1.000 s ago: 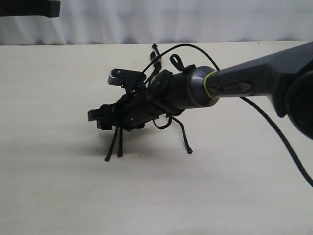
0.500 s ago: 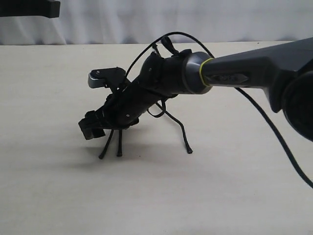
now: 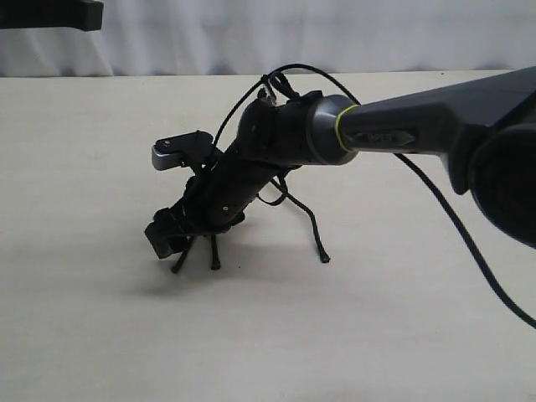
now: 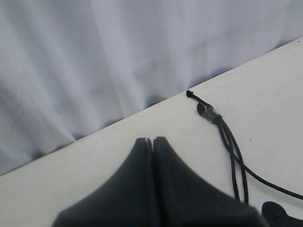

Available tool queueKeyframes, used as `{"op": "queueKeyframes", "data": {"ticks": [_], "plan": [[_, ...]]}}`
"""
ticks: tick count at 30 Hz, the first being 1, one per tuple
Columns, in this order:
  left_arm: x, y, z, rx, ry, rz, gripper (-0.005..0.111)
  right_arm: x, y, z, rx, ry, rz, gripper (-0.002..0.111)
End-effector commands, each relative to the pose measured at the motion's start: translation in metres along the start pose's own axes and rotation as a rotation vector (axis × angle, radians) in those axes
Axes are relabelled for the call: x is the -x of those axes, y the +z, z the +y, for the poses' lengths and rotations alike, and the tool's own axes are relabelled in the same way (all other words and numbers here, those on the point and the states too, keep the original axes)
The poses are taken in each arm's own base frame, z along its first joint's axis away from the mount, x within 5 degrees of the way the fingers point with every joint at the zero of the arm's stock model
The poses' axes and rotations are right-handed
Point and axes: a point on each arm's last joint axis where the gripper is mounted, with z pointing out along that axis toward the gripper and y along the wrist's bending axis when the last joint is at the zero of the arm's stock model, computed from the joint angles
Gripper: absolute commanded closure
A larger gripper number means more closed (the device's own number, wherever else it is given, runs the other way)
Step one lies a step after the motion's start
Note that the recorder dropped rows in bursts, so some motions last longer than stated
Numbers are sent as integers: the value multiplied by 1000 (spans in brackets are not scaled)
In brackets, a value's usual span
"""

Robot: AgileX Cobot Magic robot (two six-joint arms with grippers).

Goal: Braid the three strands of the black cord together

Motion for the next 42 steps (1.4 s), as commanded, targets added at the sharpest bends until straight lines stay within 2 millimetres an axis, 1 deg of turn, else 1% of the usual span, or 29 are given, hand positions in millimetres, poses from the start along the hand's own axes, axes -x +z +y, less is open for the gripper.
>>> {"op": "queueKeyframes", "data": {"ticks": [1, 3, 5, 7, 9, 11, 13, 14, 15, 16, 18, 19, 20, 22, 23, 24, 25, 26, 27, 31, 34, 38, 40, 42], "plan": [[0, -1, 0, -1, -18, -5, 107, -10, -19, -15, -85, -32, 135, 36], [0, -1, 0, -1, -18, -5, 107, -11, -33, -24, -142, -38, 168, 36], [0, -1, 0, -1, -18, -5, 107, -10, -48, -35, -194, -1, 171, 36], [0, -1, 0, -1, -18, -5, 107, -7, -58, -42, -198, 37, 149, 36], [0, -1, 0, -1, -18, -5, 107, -6, -62, -45, -189, 60, 125, 36], [0, -1, 0, -1, -18, -5, 107, -4, -61, -42, -183, 51, 105, 36], [0, -1, 0, -1, -18, -5, 107, 0, -57, -35, -181, 29, 75, 36], [0, -1, 0, -1, -18, -5, 107, 2, -54, -27, -159, 18, 51, 36], [0, -1, 0, -1, -18, -5, 107, 3, -52, -23, -147, 11, 41, 36], [0, -1, 0, -1, -18, -5, 107, 4, -47, -14, -114, -20, 32, 36], [0, -1, 0, -1, -18, -5, 107, 2, -39, -10, -105, -40, 38, 36], [0, -1, 0, -1, -18, -5, 107, 0, -33, -12, -105, -36, 51, 39], [0, -1, 0, -1, -18, -5, 107, -1, -31, -13, -105, -33, 58, 45], [0, -1, 0, -1, -18, -5, 107, -1, -30, -14, -115, -45, 63, 66], [0, -1, 0, -1, -18, -5, 107, 0, -33, -14, -119, -51, 58, 79], [0, -1, 0, -1, -18, -5, 107, 1, -36, -13, -124, -60, 52, 89], [0, -1, 0, -1, -18, -5, 107, 1, -40, -13, -137, -77, 53, 97], [0, -1, 0, -1, -18, -5, 107, 1, -42, -13, -144, -87, 63, 101], [0, -1, 0, -1, -18, -5, 107, 0, -43, -13, -147, -91, 78, 104], [0, -1, 0, -1, -18, -5, 107, -8, -42, -16, -165, -120, 159, 104], [0, -1, 0, -1, -18, -5, 107, -12, -33, -19, -160, -112, 196, 104], [0, -1, 0, -1, -18, -5, 107, -19, -15, -25, -149, -88, 230, 104], [0, -1, 0, -1, -18, -5, 107, -16, -10, -22, -139, -85, 195, 104], [0, -1, 0, -1, -18, -5, 107, -12, -6, -15, -148, -107, 140, 104]]}}
